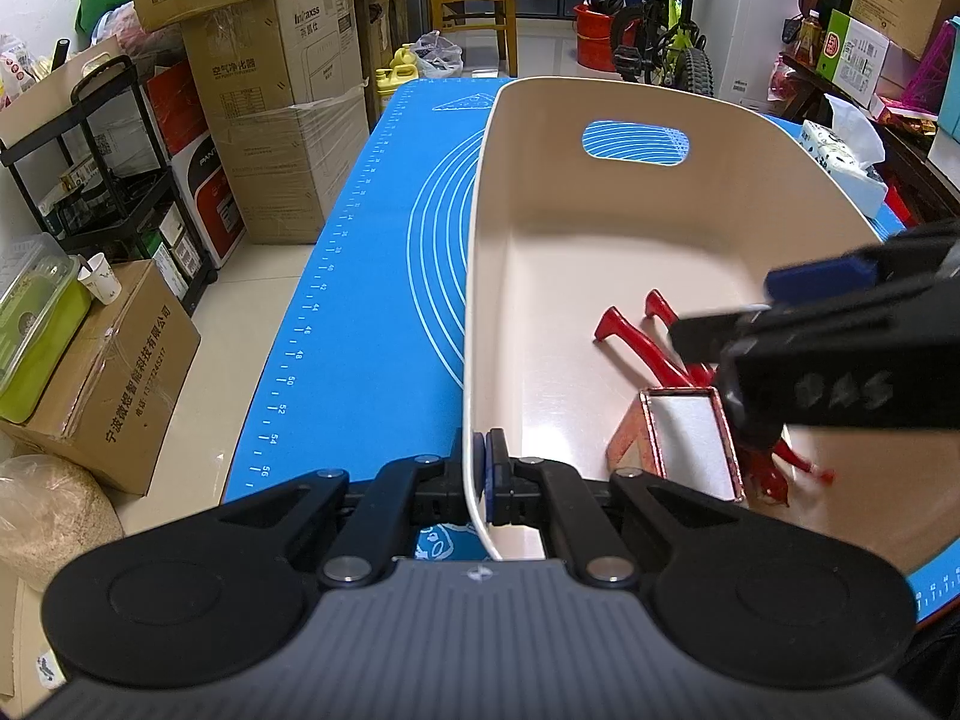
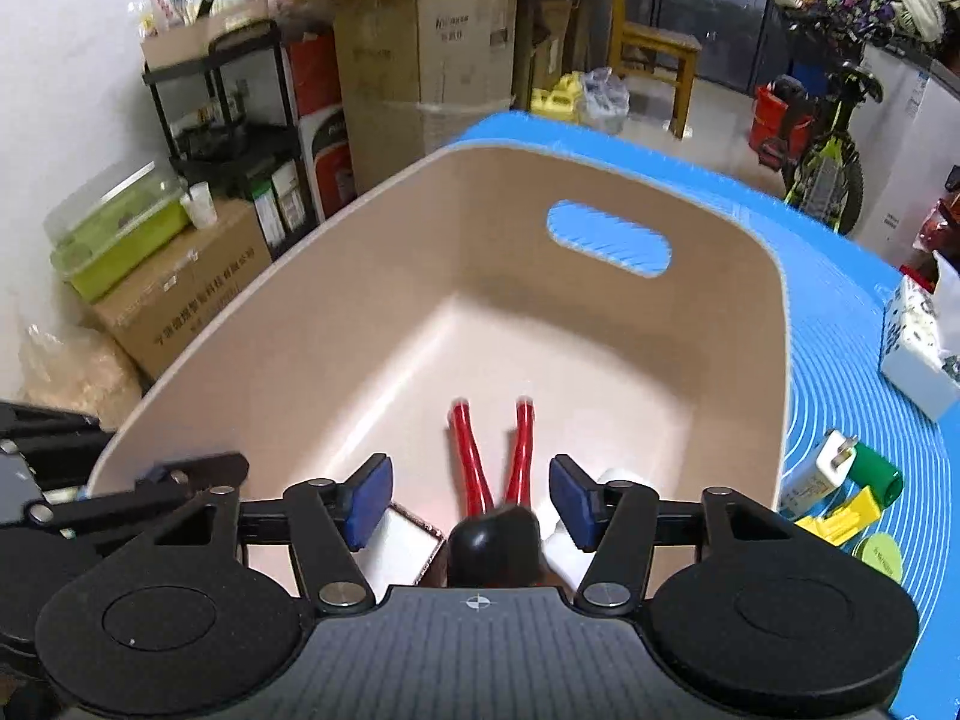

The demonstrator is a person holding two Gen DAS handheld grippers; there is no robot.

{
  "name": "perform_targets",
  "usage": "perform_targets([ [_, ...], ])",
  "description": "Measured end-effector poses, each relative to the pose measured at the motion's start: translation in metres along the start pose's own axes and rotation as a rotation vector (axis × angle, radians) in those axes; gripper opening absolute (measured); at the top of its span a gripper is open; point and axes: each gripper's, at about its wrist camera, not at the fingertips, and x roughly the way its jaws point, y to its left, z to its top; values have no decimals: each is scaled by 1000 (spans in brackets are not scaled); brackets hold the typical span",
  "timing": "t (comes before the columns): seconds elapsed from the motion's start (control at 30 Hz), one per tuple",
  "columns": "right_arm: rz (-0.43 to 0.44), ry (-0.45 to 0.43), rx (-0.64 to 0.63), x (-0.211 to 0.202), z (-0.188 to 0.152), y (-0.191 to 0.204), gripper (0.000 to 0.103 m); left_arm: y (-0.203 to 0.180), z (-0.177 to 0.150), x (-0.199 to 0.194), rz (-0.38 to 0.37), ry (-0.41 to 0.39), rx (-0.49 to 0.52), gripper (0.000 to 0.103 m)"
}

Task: Organize rigid objects
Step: 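Grasp the black earbud case with the right gripper and drop it into the basket, then move the right gripper to the green round tin and grasp it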

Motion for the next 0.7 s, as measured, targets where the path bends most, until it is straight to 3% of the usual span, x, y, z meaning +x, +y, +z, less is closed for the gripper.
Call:
perform_targets([
  [0.13,-2,-73,37,-22,1,-15,71,0,0,0,0,0,-1,5],
  [0.37,-110,-174,116,-54,-2,-70,72,0,0,0,0,0,0,5],
  [0.7,-243,-149,217,-48,-36,-163,74,0,0,0,-1,0,3,6],
])
